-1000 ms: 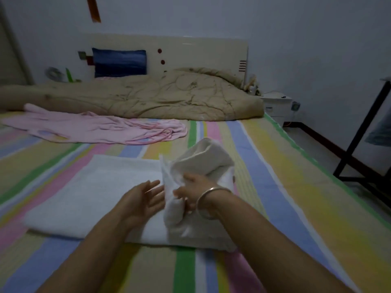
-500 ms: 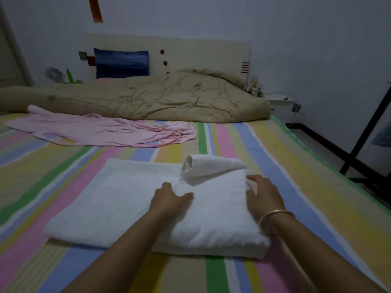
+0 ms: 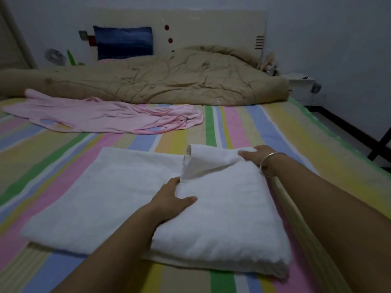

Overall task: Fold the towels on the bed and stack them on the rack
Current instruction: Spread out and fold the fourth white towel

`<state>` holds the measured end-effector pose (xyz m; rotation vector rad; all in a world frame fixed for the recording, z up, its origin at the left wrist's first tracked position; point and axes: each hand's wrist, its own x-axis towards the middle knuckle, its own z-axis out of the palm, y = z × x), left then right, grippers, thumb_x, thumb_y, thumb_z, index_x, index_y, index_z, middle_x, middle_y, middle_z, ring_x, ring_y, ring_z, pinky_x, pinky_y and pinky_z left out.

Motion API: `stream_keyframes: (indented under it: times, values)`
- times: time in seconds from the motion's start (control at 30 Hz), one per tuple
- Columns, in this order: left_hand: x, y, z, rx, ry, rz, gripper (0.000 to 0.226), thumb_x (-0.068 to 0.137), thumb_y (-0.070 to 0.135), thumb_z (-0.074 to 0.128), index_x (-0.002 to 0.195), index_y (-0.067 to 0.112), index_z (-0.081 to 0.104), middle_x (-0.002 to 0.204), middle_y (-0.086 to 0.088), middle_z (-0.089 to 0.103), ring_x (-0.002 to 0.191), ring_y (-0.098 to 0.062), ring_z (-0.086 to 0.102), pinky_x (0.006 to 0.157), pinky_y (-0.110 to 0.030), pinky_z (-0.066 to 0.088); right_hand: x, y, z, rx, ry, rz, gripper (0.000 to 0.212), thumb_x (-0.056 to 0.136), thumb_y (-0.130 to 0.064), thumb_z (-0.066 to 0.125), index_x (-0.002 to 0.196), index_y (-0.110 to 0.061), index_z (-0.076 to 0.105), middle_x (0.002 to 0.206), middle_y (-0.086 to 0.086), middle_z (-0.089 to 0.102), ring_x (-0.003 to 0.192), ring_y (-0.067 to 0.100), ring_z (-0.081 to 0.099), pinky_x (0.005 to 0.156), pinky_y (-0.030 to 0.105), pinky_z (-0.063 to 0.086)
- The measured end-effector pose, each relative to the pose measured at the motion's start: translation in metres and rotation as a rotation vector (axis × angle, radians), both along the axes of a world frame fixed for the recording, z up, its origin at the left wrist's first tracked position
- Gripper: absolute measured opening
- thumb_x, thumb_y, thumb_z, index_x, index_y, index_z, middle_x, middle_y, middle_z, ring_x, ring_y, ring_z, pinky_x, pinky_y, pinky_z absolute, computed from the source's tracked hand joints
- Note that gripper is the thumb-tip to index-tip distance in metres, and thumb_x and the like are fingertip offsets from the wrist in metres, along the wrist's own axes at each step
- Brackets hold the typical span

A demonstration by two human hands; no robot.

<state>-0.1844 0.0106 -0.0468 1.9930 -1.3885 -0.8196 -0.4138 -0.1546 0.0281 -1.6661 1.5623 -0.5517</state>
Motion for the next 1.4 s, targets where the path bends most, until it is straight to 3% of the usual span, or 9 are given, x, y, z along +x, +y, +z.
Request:
stream_keyframes:
  times: [0.13,0.3,0.43,0.63,0.73,0.97,1.1,1.27,1.4]
  values:
    - [0.000,0.000,-0.014,-0.011,-0.080,-0.011,0.090,0.072,0.064,0.064,0.146,0.027,0.029,0.142,0.000,0.042,0.131,-0.022,0.042,0.108,-0.035,0.035,0.008,-0.024,-0.004,0.020,-0.064,-0.094,0.086,0.079,-0.047,0.072,0.141,0.002,0.039,0.146,0.016,0.041,0.127,0.033,0.047,0.097,0.035,0.041]
    - [-0.001,0.001,-0.017,-0.014,-0.111,-0.030,0.081,0.079,0.059,0.062,0.146,0.031,0.026,0.142,0.000,0.040,0.131,-0.024,0.039,0.107,-0.037,0.035,0.005,-0.022,-0.029,-0.005,-0.164,-0.196,0.064,0.090,-0.049,0.056,0.125,0.004,0.056,0.134,0.019,0.054,0.121,0.030,0.053,0.097,0.031,0.038]
    - [-0.001,0.002,-0.013,-0.052,-0.059,-0.017,0.067,0.082,0.050,0.068,0.136,0.027,0.036,0.135,0.000,0.045,0.125,-0.022,0.046,0.105,-0.038,0.038,0.004,0.003,-0.027,0.037,-0.194,-0.217,0.091,0.085,-0.047,0.065,0.149,-0.003,0.019,0.148,0.016,0.035,0.133,0.032,0.040,0.105,0.034,0.033]
    - [-0.018,0.024,0.014,-0.151,0.434,0.111,0.025,0.084,0.030,0.074,0.101,0.012,0.071,0.094,0.000,0.075,0.089,-0.020,0.071,0.069,-0.023,0.054,-0.028,0.097,-0.025,0.057,-0.003,-0.036,0.118,0.071,-0.050,0.077,0.152,-0.010,0.000,0.154,0.011,0.025,0.137,0.030,0.033,0.109,0.035,0.029]
    - [-0.024,0.030,0.025,-0.129,0.555,0.251,0.030,0.078,0.028,0.080,0.090,0.002,0.071,0.088,-0.018,0.073,0.078,-0.030,0.069,0.069,-0.035,0.053,-0.049,0.125,-0.031,0.141,-0.017,-0.024,0.116,0.069,-0.052,0.077,0.151,-0.008,0.007,0.151,0.013,0.031,0.133,0.032,0.040,0.102,0.036,0.036]
    - [-0.041,0.046,0.043,-0.112,0.460,0.385,0.028,0.080,0.022,0.078,0.067,0.008,0.058,0.066,-0.012,0.058,0.056,-0.023,0.053,0.057,-0.028,0.046,-0.055,0.148,-0.026,0.036,-0.251,0.039,0.091,0.046,-0.051,0.085,0.124,-0.012,0.057,0.116,0.007,0.065,0.102,0.022,0.064,0.085,0.035,0.053]
    - [-0.076,0.048,0.051,-0.085,0.539,0.374,0.028,0.080,0.019,0.079,0.066,0.008,0.057,0.067,-0.016,0.058,0.043,-0.019,0.050,0.044,-0.022,0.044,-0.095,0.154,-0.002,-0.102,-0.149,0.119,0.060,0.071,-0.028,0.083,0.123,-0.013,0.056,0.113,0.002,0.061,0.103,0.018,0.058,0.072,0.025,0.041]
    - [-0.150,0.040,0.039,-0.050,0.610,0.202,0.025,0.076,0.015,0.081,0.064,0.008,0.061,0.068,-0.011,0.065,0.063,-0.024,0.061,0.061,-0.029,0.049,-0.184,0.155,0.026,-0.103,0.133,0.101,0.083,0.059,-0.050,0.077,0.131,-0.018,0.051,0.122,0.001,0.055,0.099,0.016,0.049,0.080,0.024,0.033]
    - [-0.176,0.043,0.027,-0.136,0.523,0.215,0.020,0.080,0.016,0.076,0.093,0.006,0.065,0.091,-0.009,0.067,0.085,-0.025,0.064,0.073,-0.030,0.052,-0.203,0.171,0.003,-0.041,0.392,-0.031,0.094,0.074,-0.052,0.073,0.147,-0.013,0.027,0.145,0.013,0.040,0.126,0.030,0.044,0.099,0.033,0.038]
